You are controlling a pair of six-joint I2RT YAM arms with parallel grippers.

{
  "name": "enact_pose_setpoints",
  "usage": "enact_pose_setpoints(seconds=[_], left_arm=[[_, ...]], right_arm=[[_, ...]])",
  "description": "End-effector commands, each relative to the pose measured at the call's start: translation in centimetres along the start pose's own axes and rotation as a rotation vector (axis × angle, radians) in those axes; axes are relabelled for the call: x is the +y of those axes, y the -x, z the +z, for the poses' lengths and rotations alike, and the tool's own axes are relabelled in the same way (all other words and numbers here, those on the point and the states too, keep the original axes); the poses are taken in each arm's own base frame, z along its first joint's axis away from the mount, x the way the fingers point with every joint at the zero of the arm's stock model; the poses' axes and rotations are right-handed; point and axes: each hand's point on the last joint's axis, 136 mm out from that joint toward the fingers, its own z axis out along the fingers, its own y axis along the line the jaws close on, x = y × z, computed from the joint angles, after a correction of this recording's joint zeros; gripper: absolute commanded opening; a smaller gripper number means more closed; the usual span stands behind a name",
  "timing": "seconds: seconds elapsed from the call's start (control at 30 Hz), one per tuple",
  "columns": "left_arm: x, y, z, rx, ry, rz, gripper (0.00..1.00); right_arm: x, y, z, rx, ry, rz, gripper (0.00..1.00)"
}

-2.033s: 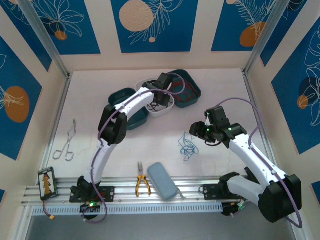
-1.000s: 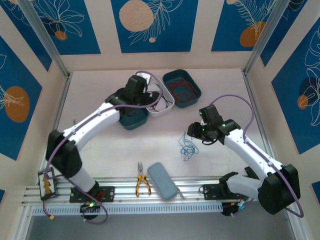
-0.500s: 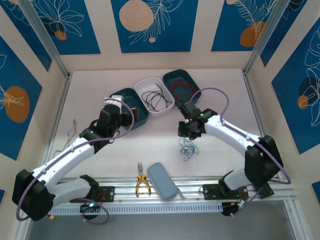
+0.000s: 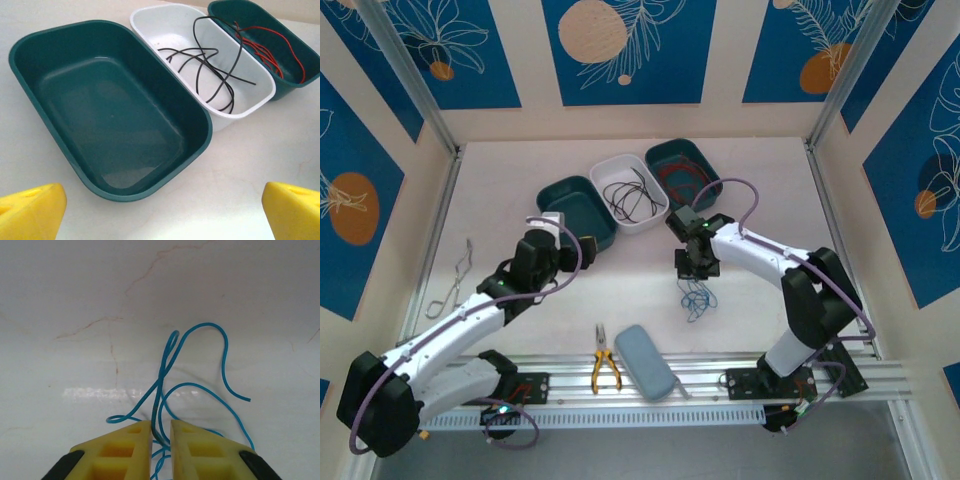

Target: Untangle the cables

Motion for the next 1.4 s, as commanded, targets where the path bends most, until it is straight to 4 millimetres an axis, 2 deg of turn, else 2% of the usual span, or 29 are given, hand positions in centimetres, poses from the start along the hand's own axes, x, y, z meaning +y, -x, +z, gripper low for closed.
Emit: enact_pose_setpoints(seconds=[0.0, 0.2, 0.53, 0.9, 1.2, 1.37], left_arm=[[-0.9, 0.3, 0.5, -0.014, -0.055, -0.04, 1.0], [-1.6, -0.6, 1.5, 0.023, -0.093, -0.057, 1.0], [-4.3, -0.9, 2.4, 0.053, -0.231, -0.049, 1.0], [-6.7, -1.0, 2.3, 0.04, -0.377, -0.027, 1.0], [-8.8, -2.1, 2.9, 0.085, -0.5, -0.021, 0.84], [-10.5, -3.3, 3.2, 0.117, -0.613, 0.006, 0.7]], right_arm=[[0.2, 0.6, -0.4, -0.016, -0.016, -0.004, 0.15], [1.2, 1.3, -1.4, -0.058, 0.031, -0.024, 0.0], [4.0, 3.2, -7.5, -0.24, 0.213, -0.097, 0.0], [7.3, 3.8, -13.8, -0.384, 0.473, -0.187, 0.0], [9.2, 4.6, -18.5, -0.501, 0.637, -0.23, 0.0], [9.4, 4.9, -19.7, -0.518, 0.672, -0.228, 0.0]])
